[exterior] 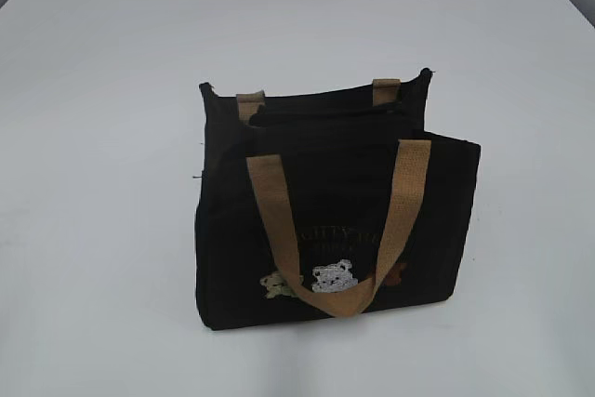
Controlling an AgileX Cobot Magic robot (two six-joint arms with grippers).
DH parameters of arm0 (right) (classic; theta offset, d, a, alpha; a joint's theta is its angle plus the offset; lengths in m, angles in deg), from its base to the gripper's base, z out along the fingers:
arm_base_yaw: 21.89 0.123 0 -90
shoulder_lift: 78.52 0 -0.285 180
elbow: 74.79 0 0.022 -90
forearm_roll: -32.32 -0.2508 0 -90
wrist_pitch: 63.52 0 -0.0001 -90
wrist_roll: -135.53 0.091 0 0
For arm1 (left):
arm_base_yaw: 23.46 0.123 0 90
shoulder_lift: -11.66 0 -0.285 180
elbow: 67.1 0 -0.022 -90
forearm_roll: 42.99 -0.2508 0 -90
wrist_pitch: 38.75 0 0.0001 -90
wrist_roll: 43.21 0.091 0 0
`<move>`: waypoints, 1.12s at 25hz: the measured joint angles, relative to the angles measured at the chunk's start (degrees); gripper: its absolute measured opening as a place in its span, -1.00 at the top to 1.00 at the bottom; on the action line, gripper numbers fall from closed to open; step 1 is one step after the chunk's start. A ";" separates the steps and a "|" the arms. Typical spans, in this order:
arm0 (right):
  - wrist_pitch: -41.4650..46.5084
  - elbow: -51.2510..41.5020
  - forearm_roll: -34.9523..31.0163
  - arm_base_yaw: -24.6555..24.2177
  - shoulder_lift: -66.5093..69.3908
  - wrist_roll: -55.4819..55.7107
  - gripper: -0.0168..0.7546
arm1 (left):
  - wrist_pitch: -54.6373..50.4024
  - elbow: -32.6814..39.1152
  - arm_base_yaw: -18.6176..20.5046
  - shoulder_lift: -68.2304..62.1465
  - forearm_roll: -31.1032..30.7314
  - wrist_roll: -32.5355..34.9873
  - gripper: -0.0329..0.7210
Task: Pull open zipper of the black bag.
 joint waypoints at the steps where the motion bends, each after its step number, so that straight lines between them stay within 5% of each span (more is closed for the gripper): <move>1: 0.00 0.00 0.00 -1.51 -0.92 0.00 -0.54 | 0.00 0.00 1.85 0.00 0.00 0.00 -0.15; 5: 0.00 0.00 0.00 -4.56 -5.68 0.00 -0.54 | 0.00 0.00 5.45 0.00 0.00 0.00 -0.08; 28: 0.07 -0.05 0.00 -4.80 -8.17 -0.07 -0.54 | -0.07 0.01 5.13 2.05 0.17 0.00 0.18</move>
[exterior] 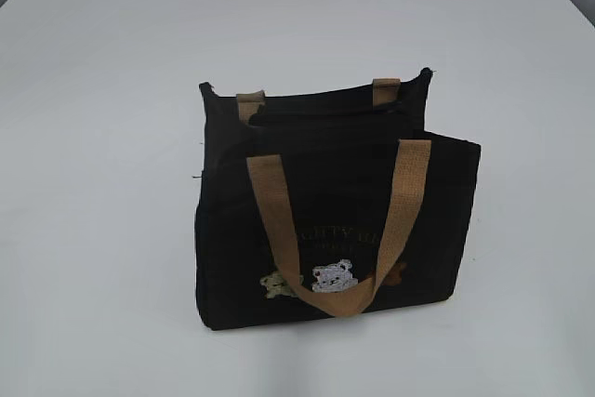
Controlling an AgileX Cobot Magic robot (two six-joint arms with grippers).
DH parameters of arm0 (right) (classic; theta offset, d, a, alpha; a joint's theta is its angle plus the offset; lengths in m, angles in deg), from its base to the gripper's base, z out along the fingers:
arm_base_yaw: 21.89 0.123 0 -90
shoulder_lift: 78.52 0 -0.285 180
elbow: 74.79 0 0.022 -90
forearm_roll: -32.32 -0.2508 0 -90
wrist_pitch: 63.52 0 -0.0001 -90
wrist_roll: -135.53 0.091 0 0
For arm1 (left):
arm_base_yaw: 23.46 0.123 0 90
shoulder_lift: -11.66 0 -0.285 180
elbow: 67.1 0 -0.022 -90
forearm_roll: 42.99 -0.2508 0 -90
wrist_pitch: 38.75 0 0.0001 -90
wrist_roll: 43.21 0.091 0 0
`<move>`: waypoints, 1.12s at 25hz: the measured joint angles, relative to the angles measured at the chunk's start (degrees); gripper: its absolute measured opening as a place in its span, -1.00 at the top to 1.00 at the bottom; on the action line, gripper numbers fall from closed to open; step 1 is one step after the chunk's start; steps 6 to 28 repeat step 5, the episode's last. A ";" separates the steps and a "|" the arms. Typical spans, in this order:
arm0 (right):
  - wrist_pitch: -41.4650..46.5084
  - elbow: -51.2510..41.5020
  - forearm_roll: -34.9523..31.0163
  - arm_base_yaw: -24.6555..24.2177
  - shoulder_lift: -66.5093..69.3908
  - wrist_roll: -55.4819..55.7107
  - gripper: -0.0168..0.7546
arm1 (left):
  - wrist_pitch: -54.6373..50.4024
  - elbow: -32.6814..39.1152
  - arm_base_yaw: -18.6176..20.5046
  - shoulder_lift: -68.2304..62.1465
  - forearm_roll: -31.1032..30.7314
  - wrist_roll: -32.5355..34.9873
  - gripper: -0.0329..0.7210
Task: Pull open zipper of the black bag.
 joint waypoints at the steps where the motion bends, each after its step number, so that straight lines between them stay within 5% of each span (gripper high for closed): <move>1: 0.00 0.00 0.00 0.00 0.00 0.00 -0.54 | 0.00 0.00 0.00 0.00 0.00 0.00 0.20; 28: -0.05 0.00 0.00 0.00 0.00 -0.08 -0.54 | 0.00 0.00 0.00 0.00 0.00 0.00 0.25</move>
